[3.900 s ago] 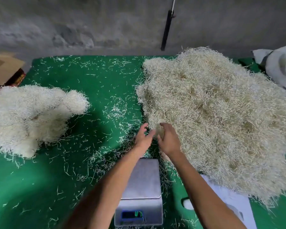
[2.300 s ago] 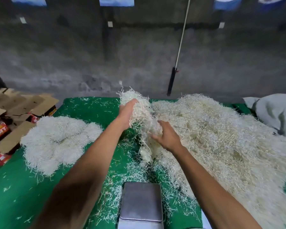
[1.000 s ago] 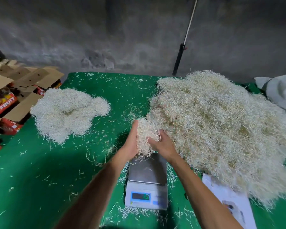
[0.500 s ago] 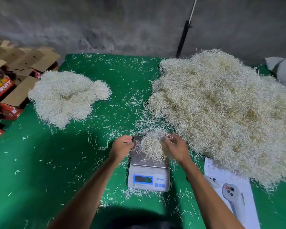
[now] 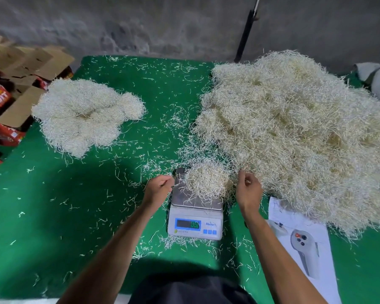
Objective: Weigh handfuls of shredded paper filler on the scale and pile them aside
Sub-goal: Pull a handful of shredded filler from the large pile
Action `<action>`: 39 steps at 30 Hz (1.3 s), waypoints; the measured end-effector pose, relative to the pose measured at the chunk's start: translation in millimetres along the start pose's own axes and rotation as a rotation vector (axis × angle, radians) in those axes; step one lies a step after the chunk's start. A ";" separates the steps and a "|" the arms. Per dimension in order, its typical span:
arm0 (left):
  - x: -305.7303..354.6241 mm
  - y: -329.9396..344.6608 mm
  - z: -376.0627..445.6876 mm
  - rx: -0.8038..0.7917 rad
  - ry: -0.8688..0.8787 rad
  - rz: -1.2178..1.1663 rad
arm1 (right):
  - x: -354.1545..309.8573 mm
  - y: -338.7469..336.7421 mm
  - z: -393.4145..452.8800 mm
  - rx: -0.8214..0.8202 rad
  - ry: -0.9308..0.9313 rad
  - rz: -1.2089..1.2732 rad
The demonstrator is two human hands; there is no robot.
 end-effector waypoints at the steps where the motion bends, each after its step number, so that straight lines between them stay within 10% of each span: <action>1: 0.4 1.0 -0.7 -0.004 -0.002 -0.002 | 0.8 0.4 -0.8 -0.001 0.002 -0.007; 39: 31.5 46.6 12.4 -0.167 -0.175 -0.130 | 6.8 19.2 -6.5 -0.191 0.118 0.112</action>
Point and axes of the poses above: each hand's wrist, its own z-axis towards the middle knuckle, its own y-axis out of the palm, x = y × z, the point moved 2 cm from there along z, towards the middle knuckle, and after that the axes turned 5 degrees about z, right-handed, at the moved point
